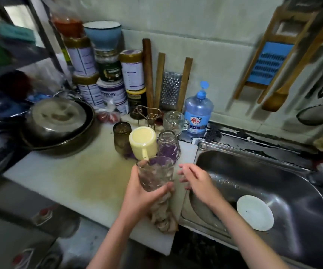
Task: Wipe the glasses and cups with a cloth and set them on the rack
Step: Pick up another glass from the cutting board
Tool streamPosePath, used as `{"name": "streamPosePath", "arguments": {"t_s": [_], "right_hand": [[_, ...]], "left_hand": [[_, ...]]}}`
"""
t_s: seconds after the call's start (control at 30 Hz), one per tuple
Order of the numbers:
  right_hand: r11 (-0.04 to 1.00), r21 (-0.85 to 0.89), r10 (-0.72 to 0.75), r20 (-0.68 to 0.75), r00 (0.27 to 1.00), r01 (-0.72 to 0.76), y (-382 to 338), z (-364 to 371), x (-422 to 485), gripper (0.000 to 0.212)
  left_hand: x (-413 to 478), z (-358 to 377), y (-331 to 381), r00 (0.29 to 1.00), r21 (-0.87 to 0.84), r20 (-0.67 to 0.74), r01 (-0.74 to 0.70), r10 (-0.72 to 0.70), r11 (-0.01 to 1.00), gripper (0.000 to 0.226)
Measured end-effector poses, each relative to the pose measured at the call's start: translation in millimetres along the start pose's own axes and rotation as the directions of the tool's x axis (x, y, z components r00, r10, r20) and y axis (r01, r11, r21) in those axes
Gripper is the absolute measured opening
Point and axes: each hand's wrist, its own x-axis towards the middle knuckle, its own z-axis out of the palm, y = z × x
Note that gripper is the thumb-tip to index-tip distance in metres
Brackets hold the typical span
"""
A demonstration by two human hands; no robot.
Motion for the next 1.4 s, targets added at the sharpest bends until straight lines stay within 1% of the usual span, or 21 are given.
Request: {"name": "streamPosePath", "arguments": {"t_s": [0.03,0.07,0.1,0.17,0.2,0.23,0.3,0.47,0.57,0.67,0.73,0.87,0.93,0.97,1.03,1.1,1.2,1.3,1.33,1.37,1.4], "right_hand": [[0.994,-0.112,0.012,0.023,1.000,-0.010,16,11,4,0.011],[0.977,-0.210,0.039,0.093,0.995,-0.018,30,23,7,0.018],[0.957,-0.287,0.094,0.180,0.979,-0.039,42,36,8,0.033],[0.931,-0.357,0.165,0.223,0.961,-0.078,57,55,9,0.061],[0.930,-0.359,0.164,0.200,0.966,-0.084,62,61,11,0.066],[0.932,-0.352,0.156,0.172,0.973,-0.087,67,67,14,0.064],[0.929,-0.362,0.136,0.140,0.981,-0.077,70,73,21,0.051],[0.900,-0.416,0.209,0.151,0.966,-0.130,66,78,32,0.035],[0.948,-0.286,0.166,0.069,0.984,-0.140,64,72,26,0.015],[0.992,-0.031,0.121,-0.027,0.992,-0.122,45,57,11,0.008],[0.985,0.136,0.119,-0.068,0.991,-0.109,25,45,-3,0.018],[0.951,0.307,0.119,-0.238,0.964,-0.042,-2,16,-32,0.035],[0.920,0.389,0.093,-0.329,0.940,0.046,-18,3,-45,0.051],[0.898,0.426,0.076,-0.390,0.918,0.107,-25,-8,-51,0.053],[0.857,0.458,0.019,-0.484,0.875,0.235,-43,-23,-57,0.046],[0.863,0.358,-0.090,-0.585,0.806,0.356,-58,-40,-65,0.036],[0.883,0.177,-0.225,-0.654,0.722,0.435,-68,-59,-70,0.026],[0.903,-0.045,-0.364,-0.610,0.704,0.428,-63,-73,-67,0.024],[0.904,-0.119,-0.402,-0.559,0.725,0.409,-59,-77,-63,0.026],[0.897,-0.189,-0.438,-0.512,0.739,0.400,-54,-82,-59,0.029],[0.877,-0.276,-0.481,-0.488,0.728,0.394,-46,-94,-56,0.032]], "left_hand": [[-1,-5,0,1.000,-0.007,-0.007,0.024,-0.024,1.000,0.083],[-3,-10,0,0.999,-0.007,-0.020,0.040,-0.040,0.999,0.081],[-5,-16,1,0.997,-0.002,-0.041,0.060,-0.060,0.998,0.076],[-8,-24,4,0.994,-0.008,-0.069,0.086,-0.086,0.996,0.067],[-9,-28,5,0.993,-0.005,-0.074,0.096,-0.096,0.995,0.063],[-9,-34,4,0.991,0.004,-0.076,0.110,-0.109,0.994,0.060],[-8,-41,4,0.990,0.019,-0.077,0.120,-0.119,0.993,0.059],[8,-55,0,0.986,0.040,-0.048,0.163,-0.161,0.986,0.058],[22,-60,-1,0.982,0.043,0.035,0.187,-0.188,0.982,0.062],[40,-61,2,0.971,0.004,0.120,0.207,-0.206,0.978,0.069],[50,-56,5,0.964,-0.030,0.182,0.203,-0.194,0.979,0.076],[65,-35,19,0.932,-0.038,0.335,0.162,-0.140,0.986,0.071],[69,-26,27,0.920,-0.054,0.364,0.178,-0.146,0.983,0.070],[74,-14,30,0.909,-0.048,0.386,0.188,-0.156,0.981,0.070],[79,4,35,0.908,-0.063,0.375,0.228,-0.188,0.972,0.066],[81,30,43,0.899,-0.064,0.396,0.232,-0.189,0.971,0.065],[83,68,54,0.880,-0.079,0.445,0.225,-0.168,0.971,0.074],[81,112,62,0.848,-0.143,0.511,0.243,-0.138,0.959,0.079],[81,124,64,0.846,-0.172,0.518,0.251,-0.129,0.953,0.074],[78,135,66,0.833,-0.216,0.534,0.299,-0.144,0.930,0.068],[73,152,70,0.815,-0.245,0.552,0.359,-0.175,0.901,0.066]]}}
